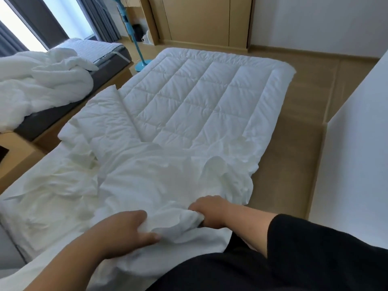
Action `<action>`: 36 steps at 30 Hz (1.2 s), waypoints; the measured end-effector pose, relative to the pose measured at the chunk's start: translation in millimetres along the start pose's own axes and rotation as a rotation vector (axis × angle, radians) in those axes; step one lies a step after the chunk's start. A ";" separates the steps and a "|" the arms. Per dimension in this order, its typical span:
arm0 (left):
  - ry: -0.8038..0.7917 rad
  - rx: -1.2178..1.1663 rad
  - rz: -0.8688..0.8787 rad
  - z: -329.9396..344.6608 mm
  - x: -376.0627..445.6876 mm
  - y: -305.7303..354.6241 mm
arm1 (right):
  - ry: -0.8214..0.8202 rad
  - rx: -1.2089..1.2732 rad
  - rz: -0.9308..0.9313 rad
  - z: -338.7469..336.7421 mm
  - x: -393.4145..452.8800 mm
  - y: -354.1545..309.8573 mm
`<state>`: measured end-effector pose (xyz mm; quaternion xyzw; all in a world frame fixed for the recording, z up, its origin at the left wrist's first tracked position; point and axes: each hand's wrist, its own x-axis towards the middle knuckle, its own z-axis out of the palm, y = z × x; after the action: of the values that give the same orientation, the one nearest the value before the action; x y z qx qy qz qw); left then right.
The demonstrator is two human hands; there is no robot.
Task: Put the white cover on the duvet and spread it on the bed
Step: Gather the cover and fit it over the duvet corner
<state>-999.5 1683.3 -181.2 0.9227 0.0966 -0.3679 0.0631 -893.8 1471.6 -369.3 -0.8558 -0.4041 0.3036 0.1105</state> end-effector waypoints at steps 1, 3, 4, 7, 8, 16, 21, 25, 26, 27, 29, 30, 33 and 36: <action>-0.065 0.049 0.003 3.2 1.8 3.8 | -0.089 0.006 0.044 2.7 -6.0 1.6; -0.095 0.071 0.024 5.2 10.1 11.1 | -0.229 0.035 0.106 -1.2 -22.9 5.1; -0.075 0.058 0.040 5.3 16.4 14.2 | -0.266 0.054 0.134 -6.0 -31.3 7.3; -0.075 0.066 0.077 12.0 35.9 26.3 | -0.299 0.095 0.216 -20.4 -54.7 19.4; -0.089 0.082 0.090 17.4 41.4 31.0 | -0.299 0.094 0.245 -25.7 -61.9 24.5; -0.094 -0.026 0.191 15.4 85.3 86.3 | -0.264 0.060 0.366 -70.9 -98.3 90.4; -0.043 -0.039 0.264 -32.3 139.1 157.5 | -0.242 0.116 0.371 -108.8 -109.8 166.5; -0.095 0.007 0.277 -73.8 196.0 229.9 | -0.286 0.096 0.428 -153.6 -118.3 256.6; -0.103 0.012 0.287 -84.6 208.4 250.3 | -0.300 0.081 0.449 -167.8 -119.3 279.4; -0.101 0.011 0.300 -96.3 219.8 271.1 | -0.301 0.068 0.468 -184.0 -120.3 300.8; -0.084 -0.003 0.337 -119.6 236.5 311.0 | -0.257 0.066 0.510 -216.7 -124.0 337.5; -0.075 -0.014 0.357 -131.7 242.1 329.7 | -0.227 0.075 0.532 -232.6 -126.3 352.0; -0.048 -0.040 0.400 -167.7 258.8 376.7 | -0.135 0.119 0.569 -273.2 -134.2 387.3; -0.006 -0.036 0.405 -202.9 281.6 408.6 | -0.040 0.190 0.602 -300.5 -140.4 415.5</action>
<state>-572.3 1360.7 -210.9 0.9209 -0.0844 -0.3487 0.1527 -520.0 1112.3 -251.7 -0.9166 -0.1047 0.3757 0.0873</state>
